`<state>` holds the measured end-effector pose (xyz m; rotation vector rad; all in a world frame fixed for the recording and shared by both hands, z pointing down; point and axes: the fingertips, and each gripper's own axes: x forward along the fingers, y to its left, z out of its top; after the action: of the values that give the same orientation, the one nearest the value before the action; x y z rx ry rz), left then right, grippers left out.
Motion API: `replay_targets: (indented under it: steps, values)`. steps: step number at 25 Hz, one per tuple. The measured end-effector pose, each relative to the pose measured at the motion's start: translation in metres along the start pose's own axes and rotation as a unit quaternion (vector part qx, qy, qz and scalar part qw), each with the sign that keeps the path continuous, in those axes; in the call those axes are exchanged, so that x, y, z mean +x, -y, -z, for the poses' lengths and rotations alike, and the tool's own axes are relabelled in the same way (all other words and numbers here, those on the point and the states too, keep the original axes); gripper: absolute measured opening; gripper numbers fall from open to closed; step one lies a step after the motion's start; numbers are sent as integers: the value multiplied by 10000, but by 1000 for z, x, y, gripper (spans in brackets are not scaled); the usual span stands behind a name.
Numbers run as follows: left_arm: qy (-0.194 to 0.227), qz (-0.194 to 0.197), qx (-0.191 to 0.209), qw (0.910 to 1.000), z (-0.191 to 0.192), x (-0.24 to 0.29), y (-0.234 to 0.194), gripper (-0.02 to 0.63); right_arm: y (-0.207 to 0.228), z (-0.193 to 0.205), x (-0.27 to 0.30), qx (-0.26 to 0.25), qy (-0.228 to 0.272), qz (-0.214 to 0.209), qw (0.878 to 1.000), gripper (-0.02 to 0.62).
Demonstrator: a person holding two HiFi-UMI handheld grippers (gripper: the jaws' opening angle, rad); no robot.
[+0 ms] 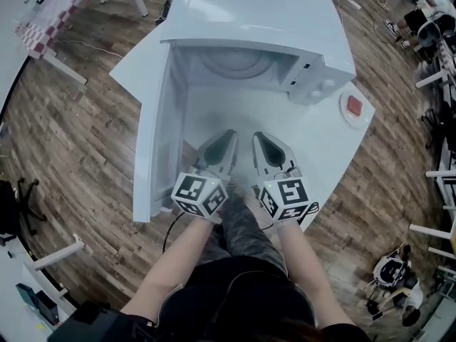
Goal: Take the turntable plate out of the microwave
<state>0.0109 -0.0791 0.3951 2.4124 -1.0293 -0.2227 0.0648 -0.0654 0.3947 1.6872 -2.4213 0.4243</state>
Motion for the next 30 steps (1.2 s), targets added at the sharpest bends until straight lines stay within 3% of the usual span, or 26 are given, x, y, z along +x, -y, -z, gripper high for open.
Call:
replay_targets:
  steps: [11,16,21,25,30]
  values:
    - [-81,-658,-378,9971,8,40,-52,17,45,8,59,406,-259,-98,9988,21]
    - [-112,-878,-653,9939,12,44,-71,85,56,11,77,344,-271,-66,9990,21]
    - [-67,-1065,-899,9902,10,63,-86,122,71,14,97,733,-261,-54,9970,60]
    - [-42,-1227,-765,9895,2,76,-95,151,80,13,110,932,-222,66,9954,96]
    - [28,-1325,-557,9896,-5,79,-104,152,94,2,133,1210,-232,542,9909,104]
